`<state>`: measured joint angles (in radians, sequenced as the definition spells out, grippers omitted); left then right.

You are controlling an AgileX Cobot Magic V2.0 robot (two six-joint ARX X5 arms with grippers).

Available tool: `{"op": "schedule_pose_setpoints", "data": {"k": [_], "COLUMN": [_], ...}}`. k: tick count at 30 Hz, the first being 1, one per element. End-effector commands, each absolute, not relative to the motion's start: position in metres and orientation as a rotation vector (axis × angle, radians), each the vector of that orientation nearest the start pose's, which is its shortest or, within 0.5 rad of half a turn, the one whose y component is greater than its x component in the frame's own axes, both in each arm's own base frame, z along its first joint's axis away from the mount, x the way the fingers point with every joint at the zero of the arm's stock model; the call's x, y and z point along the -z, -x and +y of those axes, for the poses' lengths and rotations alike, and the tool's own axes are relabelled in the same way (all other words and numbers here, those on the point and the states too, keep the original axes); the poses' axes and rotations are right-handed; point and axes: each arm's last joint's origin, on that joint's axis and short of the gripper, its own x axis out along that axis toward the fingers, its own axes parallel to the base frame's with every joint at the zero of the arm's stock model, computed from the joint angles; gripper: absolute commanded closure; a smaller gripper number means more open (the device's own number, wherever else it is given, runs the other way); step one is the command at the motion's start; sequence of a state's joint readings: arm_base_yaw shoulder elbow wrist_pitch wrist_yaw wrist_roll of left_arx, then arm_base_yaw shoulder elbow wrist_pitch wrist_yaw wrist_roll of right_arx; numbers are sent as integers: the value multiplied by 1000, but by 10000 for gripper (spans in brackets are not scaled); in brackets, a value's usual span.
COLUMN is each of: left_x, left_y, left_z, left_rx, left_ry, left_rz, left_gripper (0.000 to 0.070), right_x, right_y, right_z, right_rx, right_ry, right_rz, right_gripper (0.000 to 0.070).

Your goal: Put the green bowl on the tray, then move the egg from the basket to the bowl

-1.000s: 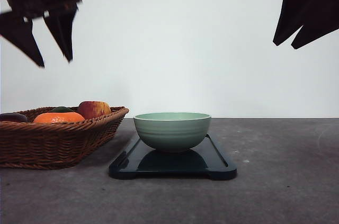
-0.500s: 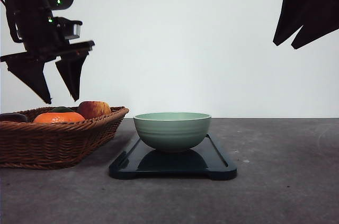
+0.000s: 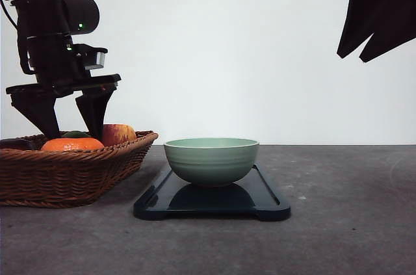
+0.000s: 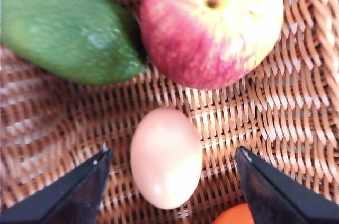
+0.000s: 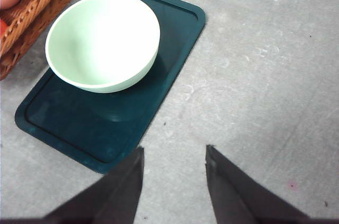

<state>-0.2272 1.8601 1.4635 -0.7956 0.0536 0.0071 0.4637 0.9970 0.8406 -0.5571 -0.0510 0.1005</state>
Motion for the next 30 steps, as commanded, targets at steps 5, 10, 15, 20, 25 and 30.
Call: {"op": "schedule_pose_setpoints", "data": {"k": [5,10,15,20,25,30], "left_x": [-225,-221,-213,-210,-205,-204], "left_y": [-376,-377,-379,-379,-379,-380], "left_z": [-90,-90,-90,-90,-90,-90], "left_rx": [251,250,246,239,234,234], "left_ry": [-118,-119,-119,-111,-109,-109], "left_rz": [1185,1200,1226,1239,1264,1265], "left_gripper": [229,230,231,237,315,321], "right_x": [-285,-285,-285,-285,-285,-285], "right_y": [-181,-181,-181,-181,-181,-181], "right_z": [93,93,93,93,93,93], "right_rx": [-458,-457,-457,-457,-456,-456], "right_ry": [54,51,51,51,51,51], "right_rz": [721,722,723,725,726,727], "right_gripper": [472,472,472,472,472,472]}}
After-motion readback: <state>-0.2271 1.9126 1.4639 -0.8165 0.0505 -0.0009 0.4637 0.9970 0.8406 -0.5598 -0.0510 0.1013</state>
